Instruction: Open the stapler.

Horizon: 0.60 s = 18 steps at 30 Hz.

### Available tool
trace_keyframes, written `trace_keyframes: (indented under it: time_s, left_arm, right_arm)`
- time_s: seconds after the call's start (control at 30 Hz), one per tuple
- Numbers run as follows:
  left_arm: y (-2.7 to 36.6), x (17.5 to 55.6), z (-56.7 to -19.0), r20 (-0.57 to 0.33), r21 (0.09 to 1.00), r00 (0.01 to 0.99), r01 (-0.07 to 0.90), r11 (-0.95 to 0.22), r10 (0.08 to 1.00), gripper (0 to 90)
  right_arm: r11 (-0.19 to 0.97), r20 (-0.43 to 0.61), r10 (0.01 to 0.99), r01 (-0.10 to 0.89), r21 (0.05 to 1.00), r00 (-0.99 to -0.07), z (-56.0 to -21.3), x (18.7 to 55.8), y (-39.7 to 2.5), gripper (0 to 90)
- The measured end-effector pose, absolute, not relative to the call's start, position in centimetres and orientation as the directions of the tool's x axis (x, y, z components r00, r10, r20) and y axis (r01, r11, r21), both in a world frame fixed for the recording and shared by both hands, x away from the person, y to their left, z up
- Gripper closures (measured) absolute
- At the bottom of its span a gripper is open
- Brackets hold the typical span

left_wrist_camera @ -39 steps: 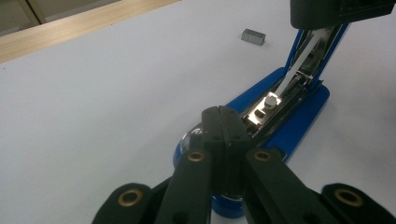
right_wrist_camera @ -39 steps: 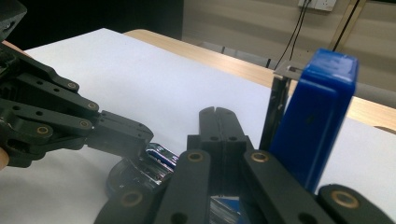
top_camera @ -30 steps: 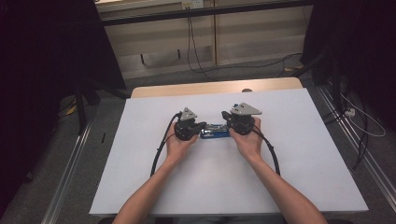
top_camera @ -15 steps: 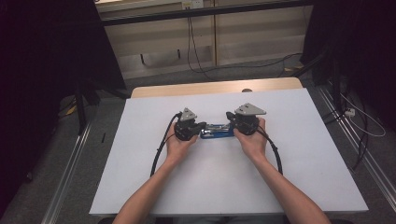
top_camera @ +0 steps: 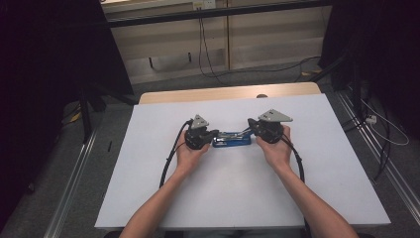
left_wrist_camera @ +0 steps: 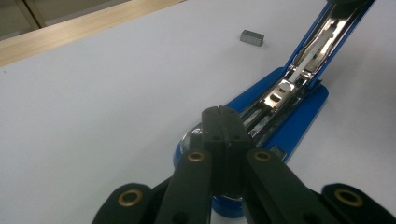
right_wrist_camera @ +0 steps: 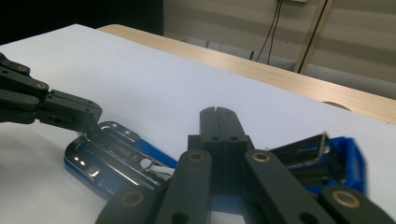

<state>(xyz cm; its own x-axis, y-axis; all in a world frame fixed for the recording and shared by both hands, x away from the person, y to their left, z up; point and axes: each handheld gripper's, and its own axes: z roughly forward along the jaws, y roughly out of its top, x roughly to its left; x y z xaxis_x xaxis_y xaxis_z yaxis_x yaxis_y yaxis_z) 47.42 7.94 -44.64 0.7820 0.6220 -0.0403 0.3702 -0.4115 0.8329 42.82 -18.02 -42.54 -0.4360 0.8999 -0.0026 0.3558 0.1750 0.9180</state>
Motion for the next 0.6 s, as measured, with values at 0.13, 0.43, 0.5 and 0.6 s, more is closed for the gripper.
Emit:
trace_keyframes:
  time_s: [0.13,0.43,0.5,0.6]
  left_arm:
    - [7.9,47.4,-44.6,-0.039,0.833,0.782,0.369,-0.413,0.622,90.0]
    - [7.9,47.4,-44.6,-0.037,0.833,0.781,0.368,-0.413,0.623,90.0]
    - [7.9,47.4,-44.6,-0.037,0.832,0.781,0.369,-0.413,0.624,90.0]
    - [8.0,47.4,-44.6,-0.039,0.833,0.781,0.37,-0.412,0.623,90.0]
  right_arm:
    - [0.172,-0.004,0.907,0.362,0.916,-0.421,-42.5,42.6,-18.8,90.0]
    - [0.182,-0.016,0.908,0.361,0.914,-0.418,-42.3,42.2,-19.8,90.0]
    - [0.184,-0.016,0.909,0.368,0.911,-0.417,-42.4,42.1,-20.1,90.0]
    - [0.194,-0.021,0.904,0.366,0.91,-0.426,-42.6,42.0,-20.5,90.0]
